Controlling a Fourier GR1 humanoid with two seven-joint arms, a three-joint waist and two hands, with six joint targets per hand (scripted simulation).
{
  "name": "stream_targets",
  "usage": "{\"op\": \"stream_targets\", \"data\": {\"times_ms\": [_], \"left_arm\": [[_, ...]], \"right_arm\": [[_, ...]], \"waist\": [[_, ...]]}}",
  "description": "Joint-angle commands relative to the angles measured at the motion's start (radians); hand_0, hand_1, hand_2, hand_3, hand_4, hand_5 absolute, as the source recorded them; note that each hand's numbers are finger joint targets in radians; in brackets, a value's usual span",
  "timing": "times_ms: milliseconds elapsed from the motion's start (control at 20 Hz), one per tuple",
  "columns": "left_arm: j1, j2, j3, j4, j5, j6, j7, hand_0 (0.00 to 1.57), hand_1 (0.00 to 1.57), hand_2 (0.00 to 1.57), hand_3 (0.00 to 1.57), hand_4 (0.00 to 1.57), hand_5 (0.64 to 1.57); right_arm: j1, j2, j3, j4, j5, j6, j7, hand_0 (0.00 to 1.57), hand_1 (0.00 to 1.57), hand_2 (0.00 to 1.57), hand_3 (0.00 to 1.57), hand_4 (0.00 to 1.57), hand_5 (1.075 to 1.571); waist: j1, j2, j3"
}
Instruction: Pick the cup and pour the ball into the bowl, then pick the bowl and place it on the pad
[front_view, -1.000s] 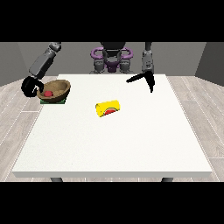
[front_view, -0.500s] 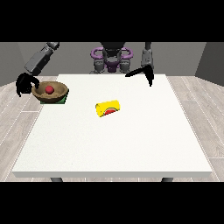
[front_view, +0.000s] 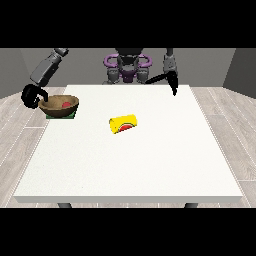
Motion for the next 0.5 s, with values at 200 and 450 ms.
{"op": "stream_targets", "data": {"times_ms": [200, 450], "left_arm": [[0.042, -0.005, -0.018, -0.076, 0.001, -0.011, 0.042, 0.0, 0.0, 0.0, 0.0, 0.0, 1.565], [0.027, 0.006, -0.023, -0.159, -0.013, -0.007, 0.061, 0.0, 0.0, 0.0, 0.0, 0.0, 1.566]], "right_arm": [[0.052, -0.074, 0.034, 0.027, 0.068, -0.104, 0.0, 1.57, 1.57, 1.49, 1.15, 0.0, 1.554], [-0.045, -0.156, 0.017, 0.029, 0.064, -0.113, 0.053, 0.0, 0.0, 0.43, 0.33, 0.0, 1.481]], "waist": [[0.004, 0.001, 0.0006], [0.021, 0.069, 0.0011]]}}
